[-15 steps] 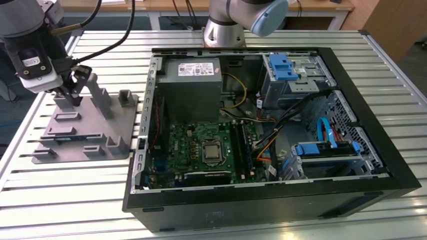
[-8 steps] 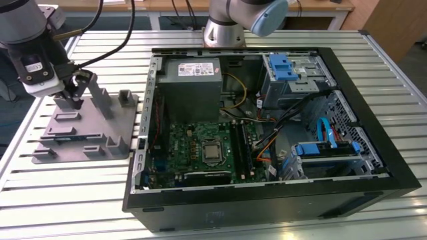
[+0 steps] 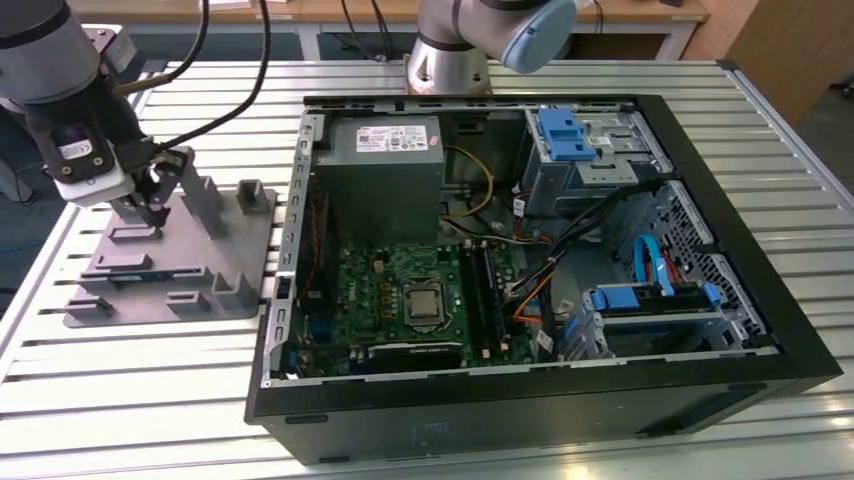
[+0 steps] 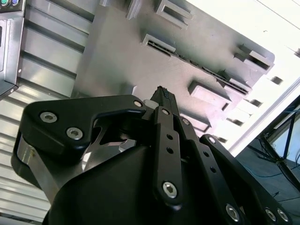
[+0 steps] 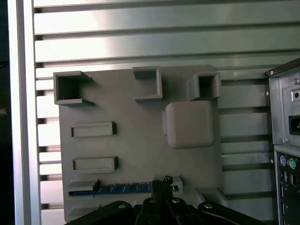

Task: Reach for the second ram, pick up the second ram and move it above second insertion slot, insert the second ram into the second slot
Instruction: 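Reach for the second ram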

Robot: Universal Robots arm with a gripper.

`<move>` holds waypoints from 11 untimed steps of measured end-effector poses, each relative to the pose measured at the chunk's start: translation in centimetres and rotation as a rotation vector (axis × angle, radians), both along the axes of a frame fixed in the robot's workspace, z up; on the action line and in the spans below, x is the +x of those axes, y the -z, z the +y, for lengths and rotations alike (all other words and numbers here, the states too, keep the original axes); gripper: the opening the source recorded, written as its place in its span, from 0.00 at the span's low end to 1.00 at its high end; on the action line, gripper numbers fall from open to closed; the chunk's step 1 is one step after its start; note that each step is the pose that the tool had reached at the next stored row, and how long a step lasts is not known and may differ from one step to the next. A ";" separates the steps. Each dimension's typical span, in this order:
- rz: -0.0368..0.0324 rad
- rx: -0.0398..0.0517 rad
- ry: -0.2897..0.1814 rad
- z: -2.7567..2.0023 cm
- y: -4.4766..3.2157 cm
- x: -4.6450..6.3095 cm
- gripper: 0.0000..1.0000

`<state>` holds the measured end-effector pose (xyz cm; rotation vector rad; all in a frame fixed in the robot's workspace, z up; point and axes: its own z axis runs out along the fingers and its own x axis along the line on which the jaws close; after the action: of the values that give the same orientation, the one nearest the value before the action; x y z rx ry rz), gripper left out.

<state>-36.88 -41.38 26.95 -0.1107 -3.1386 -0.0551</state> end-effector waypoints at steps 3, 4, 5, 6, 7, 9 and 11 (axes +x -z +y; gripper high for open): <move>-0.0001 0.0001 0.000 -0.02 0.47 -0.1 0.10; -0.0001 0.0001 0.000 -0.03 0.61 -0.1 0.10; 0.0000 0.0000 0.000 -0.04 0.75 -0.1 0.10; 0.0001 0.0000 0.000 -0.05 0.90 -0.2 0.10; 0.0000 0.0001 0.000 -0.05 1.04 -0.2 0.10; 0.0001 0.0000 0.000 -0.07 1.31 -0.2 0.10; 0.0000 0.0001 0.000 -0.08 1.57 -0.3 0.10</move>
<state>-37.14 -41.46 25.37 -0.1107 -3.1386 -0.0552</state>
